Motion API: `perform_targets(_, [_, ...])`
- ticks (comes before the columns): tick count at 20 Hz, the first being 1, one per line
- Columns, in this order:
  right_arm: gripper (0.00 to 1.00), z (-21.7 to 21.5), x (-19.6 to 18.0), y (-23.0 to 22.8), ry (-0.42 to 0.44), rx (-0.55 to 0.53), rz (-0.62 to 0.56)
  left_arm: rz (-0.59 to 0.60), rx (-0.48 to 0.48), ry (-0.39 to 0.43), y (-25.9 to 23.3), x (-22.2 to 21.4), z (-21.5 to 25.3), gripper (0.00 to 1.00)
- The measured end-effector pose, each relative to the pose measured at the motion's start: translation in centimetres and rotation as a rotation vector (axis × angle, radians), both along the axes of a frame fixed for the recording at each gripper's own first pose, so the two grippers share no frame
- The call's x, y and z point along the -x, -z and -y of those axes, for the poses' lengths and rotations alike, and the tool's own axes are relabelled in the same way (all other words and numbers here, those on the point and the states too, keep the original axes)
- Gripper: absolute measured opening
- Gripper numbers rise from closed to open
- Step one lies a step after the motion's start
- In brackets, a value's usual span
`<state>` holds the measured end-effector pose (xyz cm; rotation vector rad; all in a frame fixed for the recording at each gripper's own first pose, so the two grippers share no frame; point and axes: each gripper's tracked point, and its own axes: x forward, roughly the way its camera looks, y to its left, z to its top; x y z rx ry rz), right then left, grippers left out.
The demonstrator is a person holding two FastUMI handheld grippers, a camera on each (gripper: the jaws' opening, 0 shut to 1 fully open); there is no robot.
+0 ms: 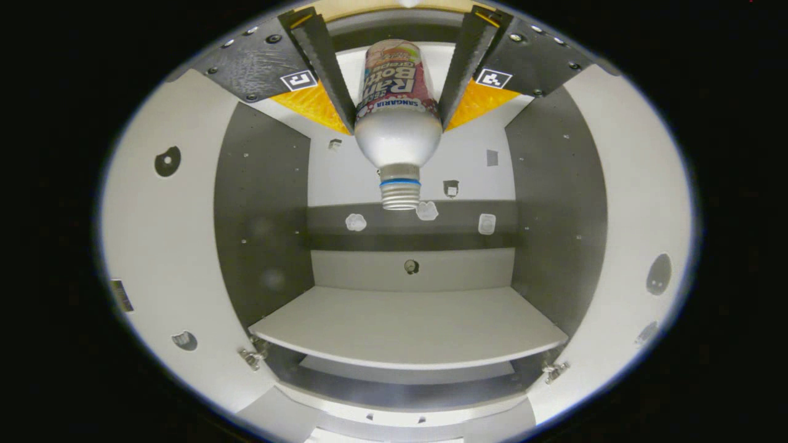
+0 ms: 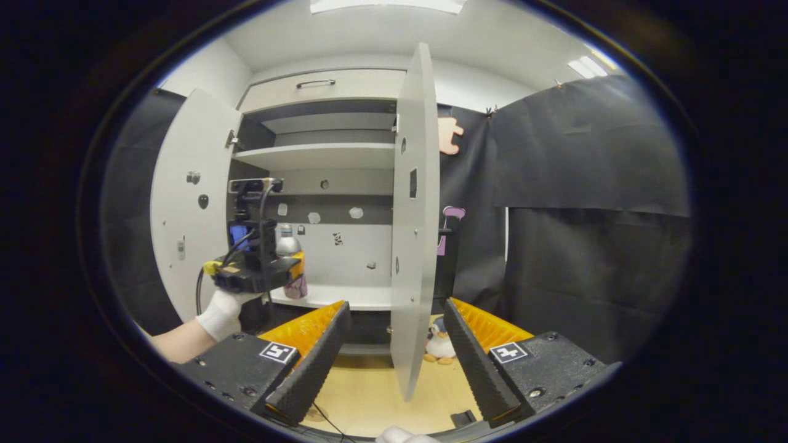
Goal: Grasp the bottle in the cabinet with the left hand and place it on the coaster, then close the right door with the right hand and the left door with the left hand.
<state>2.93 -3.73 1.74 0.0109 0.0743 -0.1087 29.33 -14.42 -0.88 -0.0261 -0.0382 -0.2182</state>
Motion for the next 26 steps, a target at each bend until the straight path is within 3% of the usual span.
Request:
perform_targets(8, [0.99, 1.3, 1.0, 3.3, 0.021, -0.022, -0.025, 0.049, 0.018, 0.076, 3.1, 11.3, -1.0, 0.82])
perform_targets(10, [0.99, 1.7, 1.1, 3.8, 0.029, -0.018, -0.029, 0.042, 0.038, 0.101, 5.0, 13.7, -0.8, 0.78])
perform_targets(12, [0.99, 2.1, 1.3, 4.3, 0.036, -0.015, -0.037, 0.032, 0.033, 0.125, 7.4, 15.9, -0.7, 0.82])
perform_targets(13, [0.99, 2.3, 1.4, 4.5, 0.041, -0.014, -0.043, 0.036, 0.021, 0.141, 8.7, 16.9, -0.6, 0.78])
perform_targets(14, [0.99, 2.4, 1.5, 4.9, 0.044, -0.01, -0.052, 0.049, 0.005, 0.157, 9.9, 18.0, -0.5, 0.82])
perform_targets(16, [0.99, 2.7, 1.7, 5.5, 0.053, -0.003, -0.074, 0.076, -0.032, 0.193, 12.6, 20.0, -0.1, 0.78])
perform_targets(18, [1.0, 2.9, 2.1, 5.5, 0.063, -0.003, -0.072, 0.084, -0.058, 0.241, 15.8, 21.9, 0.6, 0.82])
perform_targets(22, [0.99, 2.5, 2.4, 6.4, 0.056, 0.019, -0.104, -0.015, -0.032, 0.302, 22.5, 24.7, 1.7, 0.82])
perform_targets(26, [1.0, 2.0, 2.8, 6.9, 0.04, 0.038, -0.134, -0.08, -0.012, 0.28, 27.7, 25.0, 2.1, 0.78])
